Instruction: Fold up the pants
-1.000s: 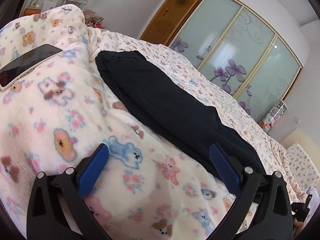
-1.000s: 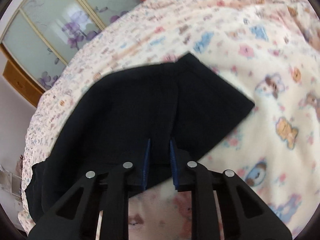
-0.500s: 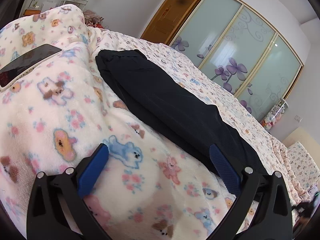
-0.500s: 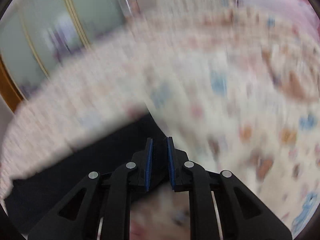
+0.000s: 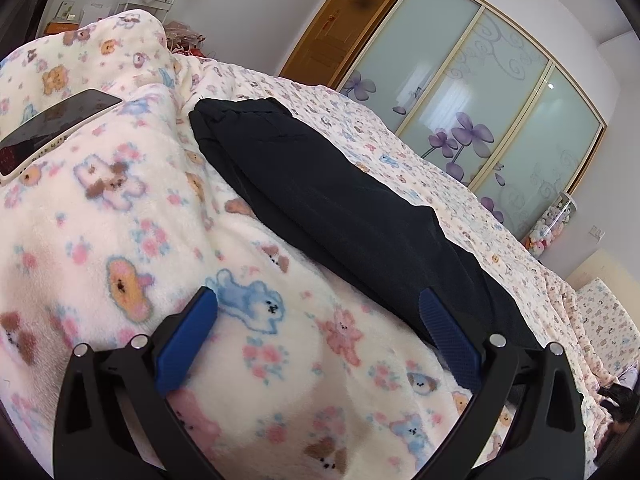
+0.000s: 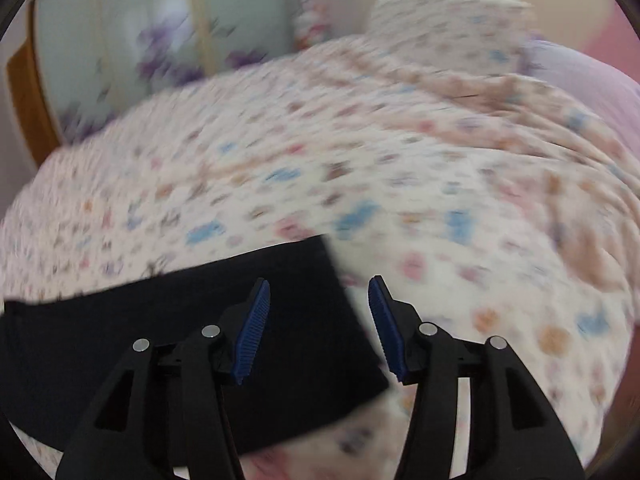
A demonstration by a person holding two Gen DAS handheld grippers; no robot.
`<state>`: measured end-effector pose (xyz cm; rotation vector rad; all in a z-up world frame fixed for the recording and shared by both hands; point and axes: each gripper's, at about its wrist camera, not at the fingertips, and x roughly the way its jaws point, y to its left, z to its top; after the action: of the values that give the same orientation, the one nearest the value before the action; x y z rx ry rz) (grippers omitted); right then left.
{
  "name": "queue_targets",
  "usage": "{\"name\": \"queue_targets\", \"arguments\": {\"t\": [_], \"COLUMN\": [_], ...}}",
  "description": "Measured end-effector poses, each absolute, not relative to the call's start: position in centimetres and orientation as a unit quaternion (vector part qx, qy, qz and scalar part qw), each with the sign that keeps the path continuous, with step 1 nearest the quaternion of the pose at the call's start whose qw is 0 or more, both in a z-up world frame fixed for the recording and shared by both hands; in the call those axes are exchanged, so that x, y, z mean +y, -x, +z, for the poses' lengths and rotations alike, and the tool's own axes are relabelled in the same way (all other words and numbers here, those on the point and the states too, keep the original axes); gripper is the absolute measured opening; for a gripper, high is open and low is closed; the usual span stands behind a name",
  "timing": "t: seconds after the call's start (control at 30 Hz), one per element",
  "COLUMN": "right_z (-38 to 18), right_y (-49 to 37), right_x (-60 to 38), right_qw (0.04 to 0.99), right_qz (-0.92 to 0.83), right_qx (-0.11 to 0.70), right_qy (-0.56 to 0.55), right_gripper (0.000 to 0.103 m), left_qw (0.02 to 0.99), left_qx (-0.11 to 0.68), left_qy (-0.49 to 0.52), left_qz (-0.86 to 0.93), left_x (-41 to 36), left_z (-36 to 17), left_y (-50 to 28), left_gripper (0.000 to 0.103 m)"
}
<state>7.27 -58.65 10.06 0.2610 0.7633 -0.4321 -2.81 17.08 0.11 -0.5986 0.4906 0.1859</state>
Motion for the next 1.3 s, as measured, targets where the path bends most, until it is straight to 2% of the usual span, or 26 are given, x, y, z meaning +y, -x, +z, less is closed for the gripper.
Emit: {"name": "queue_targets", "arguments": {"t": [0.07, 0.17, 0.23, 0.33, 0.4, 0.47, 0.53, 0.67, 0.77, 0.83, 0.97, 1.0, 1.07, 1.1, 1.17, 1.3], "right_z": [9.2, 8.0, 6.9, 5.2, 3.6, 3.2, 3.4, 5.6, 8.2, 9.4, 8.7, 8.4, 7.8, 7.6, 7.3, 5.8], "right_y": [-10.4, -13.4, -14.9, -16.8, -17.5, -17.4, -16.8, -16.7, -17.5, -18.3, -19.4, -19.2, -18.9, -18.8, -18.2, -18.2], "right_x": [-56.7, -51.0, -48.0, -46.2, -46.3, -46.5, -46.2, -46.3, -47.3, -48.3, -49.6, -49.2, -47.8, -46.7, -43.9, -39.7], "right_qw": [0.9, 0.896, 0.882, 0.862, 0.844, 0.848, 0.853, 0.877, 0.902, 0.911, 0.91, 0.907, 0.897, 0.891, 0.886, 0.849], "right_qz": [-0.156, -0.092, -0.04, -0.006, 0.002, 0.028, 0.03, 0.004, -0.02, -0.061, -0.007, 0.021, 0.079, 0.103, 0.131, 0.168], "right_qx": [0.399, 0.428, 0.448, 0.474, 0.507, 0.508, 0.497, 0.456, 0.415, 0.392, 0.412, 0.419, 0.435, 0.439, 0.428, 0.44], "right_qy": [-0.083, 0.075, 0.141, 0.181, 0.176, 0.149, 0.157, 0.15, 0.115, 0.111, 0.042, 0.028, 0.023, 0.042, 0.123, 0.237], "right_gripper": [0.053, 0.053, 0.053, 0.053, 0.052, 0.023, 0.01, 0.007, 0.0, 0.0, 0.0, 0.006, 0.026, 0.044, 0.062, 0.062], "left_qw": [0.922, 0.922, 0.922, 0.922, 0.922, 0.922, 0.922, 0.922, 0.922, 0.922, 0.922, 0.922, 0.923, 0.924, 0.924, 0.924], "left_qx": [0.24, 0.244, 0.247, 0.249, 0.249, 0.249, 0.25, 0.253, 0.253, 0.254, 0.255, 0.256, 0.258, 0.255, 0.254, 0.254], "left_qy": [0.291, 0.286, 0.282, 0.279, 0.28, 0.281, 0.28, 0.275, 0.275, 0.274, 0.273, 0.272, 0.269, 0.269, 0.272, 0.268], "left_qz": [0.091, 0.096, 0.098, 0.099, 0.099, 0.098, 0.099, 0.103, 0.103, 0.103, 0.104, 0.103, 0.1, 0.094, 0.09, 0.093], "left_x": [17.0, 16.8, 16.8, 16.6, 16.7, 16.6, 16.6, 16.6, 16.5, 16.5, 16.5, 16.4, 16.4, 16.4, 16.6, 16.6], "left_z": [0.1, 0.1, 0.0, 0.0, 0.0, 0.0, -0.1, -0.2, -0.1, -0.1, -0.1, -0.1, -0.1, -0.1, -0.2, -0.3], "left_y": [2.8, 2.5, 2.3, 2.2, 2.2, 2.2, 2.2, 2.0, 1.9, 1.9, 1.9, 1.8, 1.7, 1.6, 1.6, 1.5], "left_gripper": [0.101, 0.101, 0.101, 0.101, 0.101, 0.101, 0.101, 0.101, 0.101, 0.101, 0.101, 0.101, 0.101, 0.101, 0.101, 0.101]}}
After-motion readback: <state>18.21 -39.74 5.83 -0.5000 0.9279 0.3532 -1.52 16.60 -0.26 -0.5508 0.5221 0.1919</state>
